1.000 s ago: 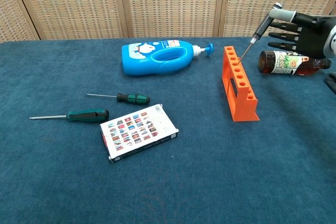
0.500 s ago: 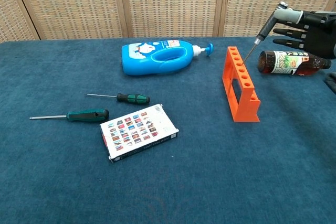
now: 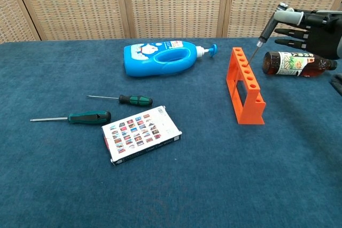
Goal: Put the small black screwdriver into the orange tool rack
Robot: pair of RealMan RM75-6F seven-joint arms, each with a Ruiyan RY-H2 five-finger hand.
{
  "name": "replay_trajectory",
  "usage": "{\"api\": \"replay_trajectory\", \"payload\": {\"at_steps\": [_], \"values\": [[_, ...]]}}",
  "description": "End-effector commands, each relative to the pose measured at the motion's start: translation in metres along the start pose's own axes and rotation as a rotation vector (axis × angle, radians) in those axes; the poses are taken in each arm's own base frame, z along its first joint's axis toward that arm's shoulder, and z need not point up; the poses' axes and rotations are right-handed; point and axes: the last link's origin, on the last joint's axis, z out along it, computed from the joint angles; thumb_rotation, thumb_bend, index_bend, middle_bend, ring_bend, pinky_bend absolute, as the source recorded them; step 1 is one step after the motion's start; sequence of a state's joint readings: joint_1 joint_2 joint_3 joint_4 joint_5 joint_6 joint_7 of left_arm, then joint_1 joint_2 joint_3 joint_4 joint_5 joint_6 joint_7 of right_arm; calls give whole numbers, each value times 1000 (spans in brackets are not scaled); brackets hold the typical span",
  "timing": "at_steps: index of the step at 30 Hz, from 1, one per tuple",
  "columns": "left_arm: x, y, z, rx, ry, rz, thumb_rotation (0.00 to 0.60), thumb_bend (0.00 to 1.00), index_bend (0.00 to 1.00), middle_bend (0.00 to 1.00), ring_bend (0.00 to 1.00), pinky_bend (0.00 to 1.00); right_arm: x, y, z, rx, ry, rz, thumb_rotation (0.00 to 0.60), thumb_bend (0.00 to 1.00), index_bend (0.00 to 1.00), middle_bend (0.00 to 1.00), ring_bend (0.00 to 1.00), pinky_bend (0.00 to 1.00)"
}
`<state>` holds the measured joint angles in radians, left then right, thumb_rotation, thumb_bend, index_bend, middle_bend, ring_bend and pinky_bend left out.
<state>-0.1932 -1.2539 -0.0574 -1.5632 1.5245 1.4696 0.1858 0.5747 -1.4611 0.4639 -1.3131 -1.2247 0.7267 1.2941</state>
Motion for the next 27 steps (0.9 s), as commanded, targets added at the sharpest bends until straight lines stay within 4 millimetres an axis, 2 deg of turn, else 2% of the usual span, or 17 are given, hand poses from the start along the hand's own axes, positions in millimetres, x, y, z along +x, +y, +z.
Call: {"api": "replay_trajectory", "payload": {"at_steps": [1, 14, 27], "values": [[0, 0, 0, 0, -1, 0, 600, 0, 0, 0, 0, 0, -1, 1, 0, -2, -2, -1, 600, 286, 633, 0, 0, 0], [-1, 0, 0, 1, -5, 1, 600, 0, 0, 0, 0, 0, -9, 7, 2, -20, -34, -21, 600, 286, 635, 0, 0, 0], [-1, -1, 1, 4, -8, 1, 600, 0, 0, 0, 0, 0, -19, 4, 6, -14, -84, -57, 600, 286, 635, 0, 0, 0]]}}
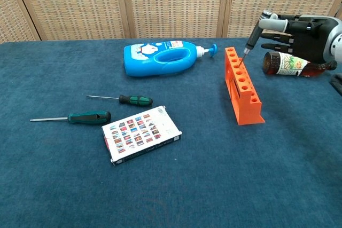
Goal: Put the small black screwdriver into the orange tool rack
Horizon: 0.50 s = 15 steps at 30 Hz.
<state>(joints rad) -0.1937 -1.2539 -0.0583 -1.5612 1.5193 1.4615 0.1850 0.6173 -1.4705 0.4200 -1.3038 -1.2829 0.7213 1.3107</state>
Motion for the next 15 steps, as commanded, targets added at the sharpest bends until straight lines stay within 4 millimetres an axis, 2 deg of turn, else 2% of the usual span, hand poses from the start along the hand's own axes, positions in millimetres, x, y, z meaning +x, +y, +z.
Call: {"api": "replay_trajectory", "payload": {"at_steps": [1, 11, 15], "values": [[0, 0, 0, 1, 0, 0, 600, 0, 0, 0, 0, 0, -1, -3, 1, 6, -4, -3, 600, 286, 635, 0, 0, 0], [0, -2, 1, 8, 1, -2, 600, 0, 0, 0, 0, 0, -6, -12, 6, 21, -19, -39, 600, 286, 635, 2, 0, 0], [1, -2, 1, 8, 3, -4, 600, 0, 0, 0, 0, 0, -10, -10, 5, 16, -36, -70, 600, 286, 637, 2, 0, 0]]}}
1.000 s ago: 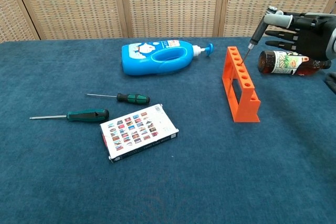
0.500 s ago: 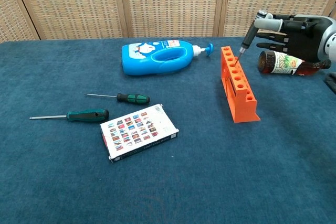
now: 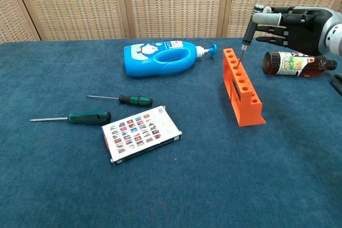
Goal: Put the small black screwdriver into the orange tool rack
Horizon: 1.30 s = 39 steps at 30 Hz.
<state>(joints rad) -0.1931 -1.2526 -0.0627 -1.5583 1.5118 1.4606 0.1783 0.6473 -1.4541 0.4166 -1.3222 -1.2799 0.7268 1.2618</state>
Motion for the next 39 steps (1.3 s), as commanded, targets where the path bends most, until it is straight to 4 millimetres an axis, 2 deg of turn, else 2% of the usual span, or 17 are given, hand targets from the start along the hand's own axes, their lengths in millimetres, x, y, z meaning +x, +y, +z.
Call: {"api": "replay_trajectory", "payload": {"at_steps": [1, 8, 17, 27, 39], "values": [[0, 0, 0, -1, 2, -1, 600, 0, 0, 0, 0, 0, -2, 2, 0, -1, -8, -15, 600, 286, 638, 2, 0, 0], [1, 0, 0, -3, 4, -2, 600, 0, 0, 0, 0, 0, -4, 7, 0, 5, -19, -85, 600, 286, 641, 2, 0, 0], [1, 0, 0, -1, 7, -4, 600, 0, 0, 0, 0, 0, -1, -2, 2, 38, 3, -89, 600, 287, 642, 8, 0, 0], [2, 0, 0, -2, 9, -7, 600, 0, 0, 0, 0, 0, 2, -4, 0, 40, 13, -121, 600, 286, 645, 8, 0, 0], [1, 0, -1, -2, 8, -7, 600, 0, 0, 0, 0, 0, -2, 5, 0, 33, 5, -181, 600, 286, 656, 11, 0, 0]]}}
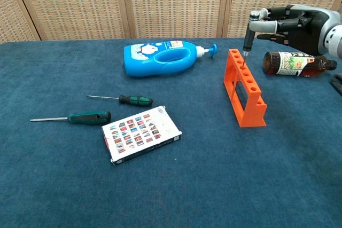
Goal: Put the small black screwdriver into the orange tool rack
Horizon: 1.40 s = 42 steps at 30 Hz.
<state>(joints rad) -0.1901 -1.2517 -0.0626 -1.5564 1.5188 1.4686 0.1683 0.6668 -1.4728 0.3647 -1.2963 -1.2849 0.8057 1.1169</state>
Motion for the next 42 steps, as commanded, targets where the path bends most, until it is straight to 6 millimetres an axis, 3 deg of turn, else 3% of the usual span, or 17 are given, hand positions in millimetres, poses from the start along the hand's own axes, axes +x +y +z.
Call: {"api": "replay_trajectory", "payload": {"at_steps": [1, 42], "values": [[0, 0, 0, 1, 0, 0, 600, 0, 0, 0, 0, 0, 0, 2, 1, -5, 2, -7, 600, 286, 656, 12, 0, 0], [0, -1, 1, 7, -2, 3, 600, 0, 0, 0, 0, 0, 2, 21, 5, -65, 22, -6, 600, 287, 658, 19, 0, 0]]}}
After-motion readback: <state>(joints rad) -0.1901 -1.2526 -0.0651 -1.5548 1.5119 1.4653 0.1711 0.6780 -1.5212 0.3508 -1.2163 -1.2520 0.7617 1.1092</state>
